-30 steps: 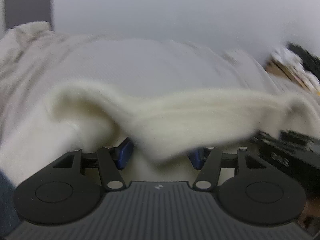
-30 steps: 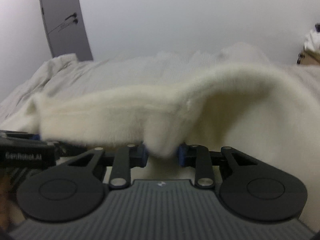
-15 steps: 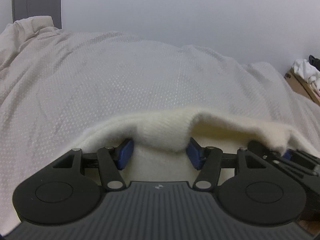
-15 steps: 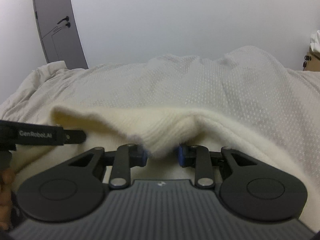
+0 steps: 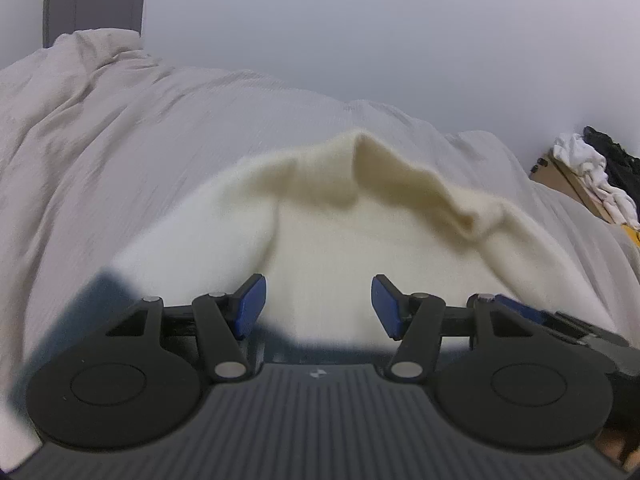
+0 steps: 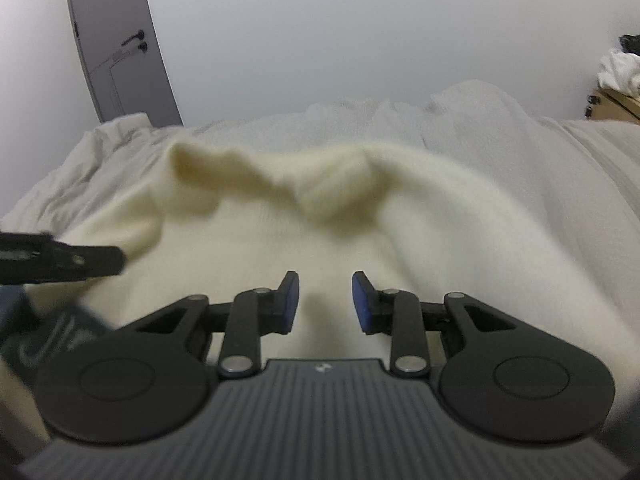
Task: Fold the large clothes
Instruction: 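Lower the held sweater onto the bed with both grippers, spreading it flat, then open both grippers and release the sweater on the bed, then grasp the striped sleeve end with the right gripper, then pull the held sleeve outward from the sweater body with the right gripper, then open the right gripper and lay the sleeve on the bed, then grasp the other striped sleeve with the left gripper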
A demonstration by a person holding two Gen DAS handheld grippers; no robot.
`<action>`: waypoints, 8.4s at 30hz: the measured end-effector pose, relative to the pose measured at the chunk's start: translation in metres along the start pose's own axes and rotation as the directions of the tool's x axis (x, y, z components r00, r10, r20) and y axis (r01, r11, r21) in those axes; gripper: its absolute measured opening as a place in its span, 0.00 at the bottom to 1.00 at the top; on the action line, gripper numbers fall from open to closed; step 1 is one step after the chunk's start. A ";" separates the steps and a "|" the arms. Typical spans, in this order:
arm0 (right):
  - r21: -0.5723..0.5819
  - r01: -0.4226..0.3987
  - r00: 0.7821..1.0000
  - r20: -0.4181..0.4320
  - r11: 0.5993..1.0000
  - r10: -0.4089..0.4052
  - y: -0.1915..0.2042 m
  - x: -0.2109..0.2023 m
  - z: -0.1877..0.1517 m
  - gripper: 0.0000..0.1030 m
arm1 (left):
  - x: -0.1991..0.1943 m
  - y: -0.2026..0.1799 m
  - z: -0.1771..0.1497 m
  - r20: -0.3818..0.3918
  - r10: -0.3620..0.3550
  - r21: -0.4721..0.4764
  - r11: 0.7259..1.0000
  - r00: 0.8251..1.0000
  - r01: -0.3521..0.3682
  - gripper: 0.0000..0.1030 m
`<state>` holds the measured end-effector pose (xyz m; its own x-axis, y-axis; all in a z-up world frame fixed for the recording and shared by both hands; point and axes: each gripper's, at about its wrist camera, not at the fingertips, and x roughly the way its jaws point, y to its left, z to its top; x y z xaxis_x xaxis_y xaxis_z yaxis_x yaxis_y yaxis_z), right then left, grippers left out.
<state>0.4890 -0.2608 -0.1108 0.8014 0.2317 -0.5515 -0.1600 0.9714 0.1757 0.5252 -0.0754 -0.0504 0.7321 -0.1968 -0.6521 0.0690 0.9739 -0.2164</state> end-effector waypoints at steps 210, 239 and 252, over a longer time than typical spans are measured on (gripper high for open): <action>0.084 -0.058 0.996 0.065 0.995 0.053 0.038 -0.405 -0.096 0.66 | -0.394 -0.001 -0.251 0.253 -0.039 -0.054 0.997 0.967 0.055 0.64; 0.244 -0.079 0.978 -0.170 0.967 0.123 0.027 -0.343 -0.174 0.66 | -0.340 0.144 -0.246 0.010 0.387 -0.626 0.721 0.922 -0.296 0.69; 0.201 0.024 0.976 -0.215 0.979 0.020 0.027 -0.322 -0.185 0.66 | -0.333 0.149 -0.260 0.017 0.353 -0.674 0.696 0.935 -0.250 0.20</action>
<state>0.1199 -0.2990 -0.0795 0.6554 0.2567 -0.7103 -0.0216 0.9464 0.3222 0.1156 0.1054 -0.0548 0.7209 0.1619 -0.6739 -0.5916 0.6502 -0.4767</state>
